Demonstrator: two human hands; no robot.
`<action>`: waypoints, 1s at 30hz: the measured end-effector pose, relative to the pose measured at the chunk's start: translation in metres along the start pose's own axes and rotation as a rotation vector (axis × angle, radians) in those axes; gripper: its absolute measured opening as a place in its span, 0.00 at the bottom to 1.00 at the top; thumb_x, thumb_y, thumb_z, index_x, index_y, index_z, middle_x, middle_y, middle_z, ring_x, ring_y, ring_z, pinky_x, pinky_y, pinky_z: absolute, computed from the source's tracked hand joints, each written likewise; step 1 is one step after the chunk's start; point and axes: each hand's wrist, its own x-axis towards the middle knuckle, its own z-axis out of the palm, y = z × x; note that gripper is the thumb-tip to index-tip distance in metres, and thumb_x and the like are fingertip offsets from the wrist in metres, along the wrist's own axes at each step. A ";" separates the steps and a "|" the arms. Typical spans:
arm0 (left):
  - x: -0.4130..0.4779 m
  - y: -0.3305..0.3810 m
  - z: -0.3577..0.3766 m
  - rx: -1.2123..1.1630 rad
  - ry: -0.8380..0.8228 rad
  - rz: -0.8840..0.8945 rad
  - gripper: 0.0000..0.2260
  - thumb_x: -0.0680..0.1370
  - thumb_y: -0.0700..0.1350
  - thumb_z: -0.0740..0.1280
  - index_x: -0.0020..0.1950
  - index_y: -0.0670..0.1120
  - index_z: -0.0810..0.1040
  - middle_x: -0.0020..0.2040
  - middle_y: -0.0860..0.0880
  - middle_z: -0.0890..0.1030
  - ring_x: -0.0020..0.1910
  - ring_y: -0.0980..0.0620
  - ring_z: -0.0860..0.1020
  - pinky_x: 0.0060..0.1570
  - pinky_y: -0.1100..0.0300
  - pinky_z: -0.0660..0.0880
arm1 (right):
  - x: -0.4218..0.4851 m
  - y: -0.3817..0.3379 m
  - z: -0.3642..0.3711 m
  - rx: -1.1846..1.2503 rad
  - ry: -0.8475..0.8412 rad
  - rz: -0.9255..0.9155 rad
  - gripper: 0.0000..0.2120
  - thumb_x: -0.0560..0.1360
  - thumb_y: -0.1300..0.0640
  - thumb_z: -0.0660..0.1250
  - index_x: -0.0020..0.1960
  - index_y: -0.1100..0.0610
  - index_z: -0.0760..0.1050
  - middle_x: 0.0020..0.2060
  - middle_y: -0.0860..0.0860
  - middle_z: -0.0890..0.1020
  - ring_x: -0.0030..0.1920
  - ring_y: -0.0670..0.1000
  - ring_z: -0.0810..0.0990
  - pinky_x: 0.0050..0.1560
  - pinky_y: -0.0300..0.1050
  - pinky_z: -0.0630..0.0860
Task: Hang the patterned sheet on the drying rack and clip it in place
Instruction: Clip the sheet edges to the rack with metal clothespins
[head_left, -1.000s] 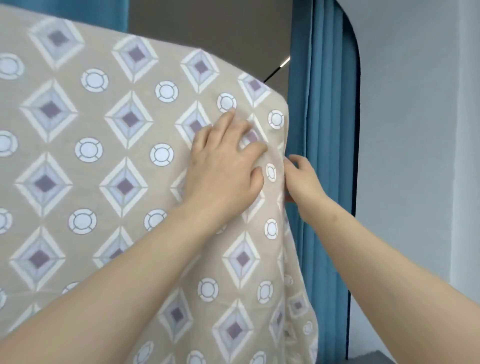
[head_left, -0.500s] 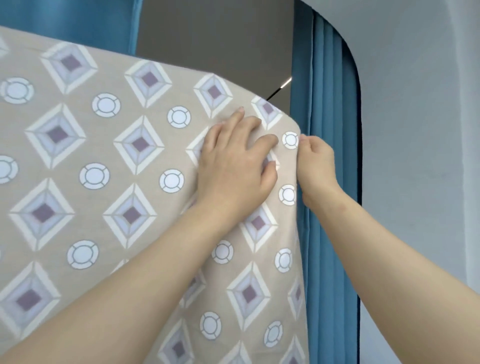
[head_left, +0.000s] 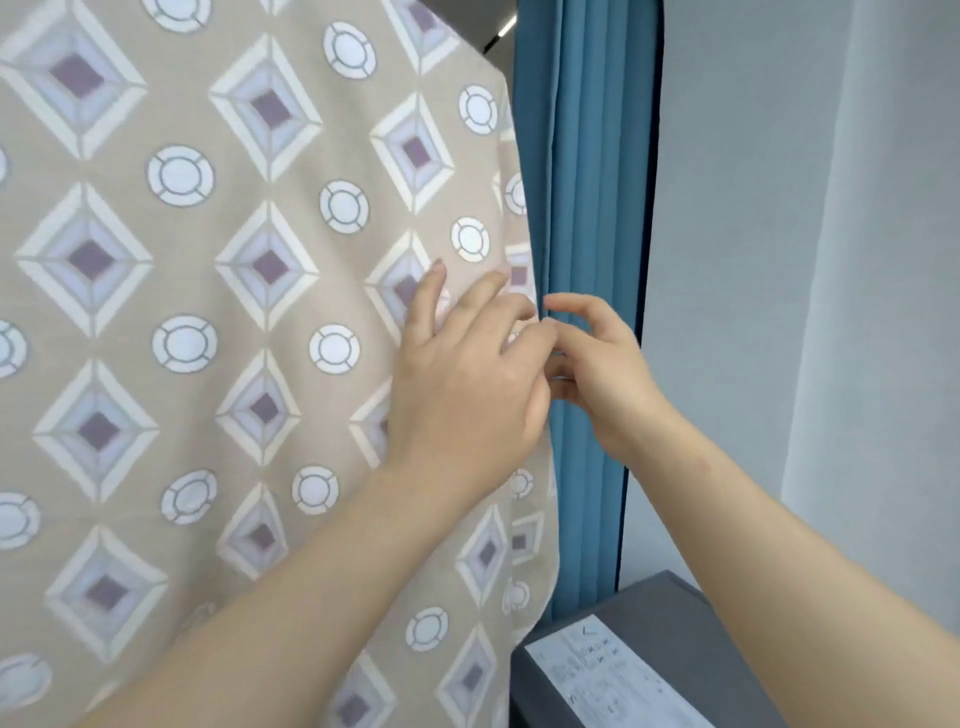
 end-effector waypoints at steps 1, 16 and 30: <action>-0.010 0.010 0.002 -0.042 -0.026 -0.003 0.09 0.70 0.41 0.62 0.44 0.45 0.82 0.47 0.48 0.82 0.60 0.45 0.78 0.66 0.46 0.59 | -0.009 0.008 -0.008 -0.010 0.016 0.027 0.09 0.78 0.62 0.59 0.57 0.53 0.71 0.26 0.46 0.77 0.24 0.45 0.74 0.28 0.37 0.72; -0.185 0.180 0.064 -0.689 -0.617 -0.197 0.11 0.66 0.39 0.61 0.42 0.49 0.80 0.42 0.54 0.80 0.53 0.49 0.80 0.57 0.59 0.63 | -0.194 0.142 -0.156 -0.523 0.402 0.543 0.06 0.77 0.62 0.59 0.50 0.54 0.74 0.34 0.50 0.80 0.31 0.47 0.75 0.35 0.38 0.70; -0.250 0.295 0.103 -0.826 -1.321 -0.051 0.24 0.78 0.44 0.59 0.73 0.50 0.58 0.75 0.51 0.57 0.73 0.51 0.57 0.67 0.56 0.60 | -0.298 0.191 -0.256 -1.309 0.436 0.913 0.19 0.77 0.54 0.58 0.68 0.52 0.65 0.67 0.47 0.69 0.66 0.54 0.65 0.62 0.47 0.63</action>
